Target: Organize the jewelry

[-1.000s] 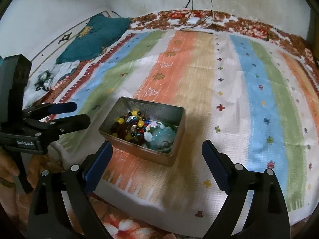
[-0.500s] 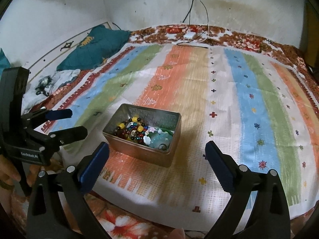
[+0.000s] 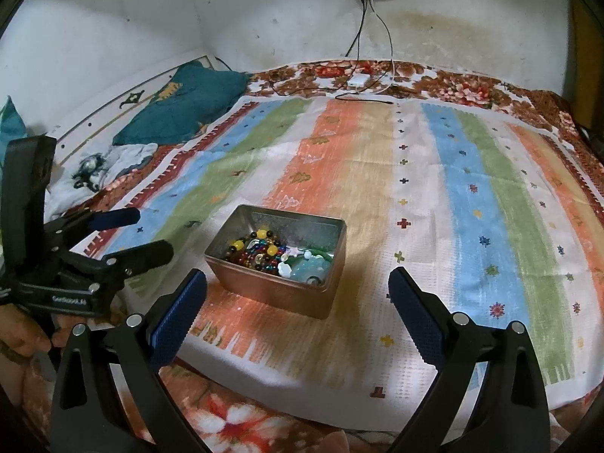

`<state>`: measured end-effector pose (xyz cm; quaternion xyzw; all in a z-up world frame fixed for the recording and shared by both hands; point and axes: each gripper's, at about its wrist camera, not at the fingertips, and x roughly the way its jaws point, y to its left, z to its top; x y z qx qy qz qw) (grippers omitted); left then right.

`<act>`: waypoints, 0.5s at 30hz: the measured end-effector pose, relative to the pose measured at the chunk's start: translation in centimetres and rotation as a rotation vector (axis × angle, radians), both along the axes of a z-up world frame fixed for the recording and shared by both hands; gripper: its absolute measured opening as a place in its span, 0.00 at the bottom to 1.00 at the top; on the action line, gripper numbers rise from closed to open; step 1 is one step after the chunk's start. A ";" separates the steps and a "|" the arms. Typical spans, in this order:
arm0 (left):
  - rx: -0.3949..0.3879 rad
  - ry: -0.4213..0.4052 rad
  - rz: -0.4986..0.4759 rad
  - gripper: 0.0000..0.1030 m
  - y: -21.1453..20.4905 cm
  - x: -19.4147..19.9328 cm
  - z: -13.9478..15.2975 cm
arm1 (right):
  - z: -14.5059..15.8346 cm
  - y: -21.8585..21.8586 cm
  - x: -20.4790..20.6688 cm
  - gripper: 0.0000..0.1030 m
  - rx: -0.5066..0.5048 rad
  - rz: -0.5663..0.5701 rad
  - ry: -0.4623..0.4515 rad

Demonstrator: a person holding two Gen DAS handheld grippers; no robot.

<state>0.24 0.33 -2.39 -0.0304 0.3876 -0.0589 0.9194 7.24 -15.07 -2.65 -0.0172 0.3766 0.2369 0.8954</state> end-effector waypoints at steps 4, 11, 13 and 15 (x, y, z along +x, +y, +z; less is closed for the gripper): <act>-0.006 -0.005 -0.002 0.94 0.1 0.0 0.1 | 0.1 0.0 -0.4 0.95 0.008 0.005 -0.006; -0.004 -0.008 -0.003 0.95 -0.1 -0.1 0.1 | 0.0 0.1 -0.5 0.95 0.012 -0.002 0.001; -0.003 -0.008 -0.003 0.95 -0.1 -0.1 0.1 | 0.0 0.2 -0.5 0.95 0.011 -0.004 0.003; -0.003 -0.007 -0.004 0.95 -0.1 -0.1 0.1 | -0.1 0.3 -0.4 0.95 0.009 -0.002 0.006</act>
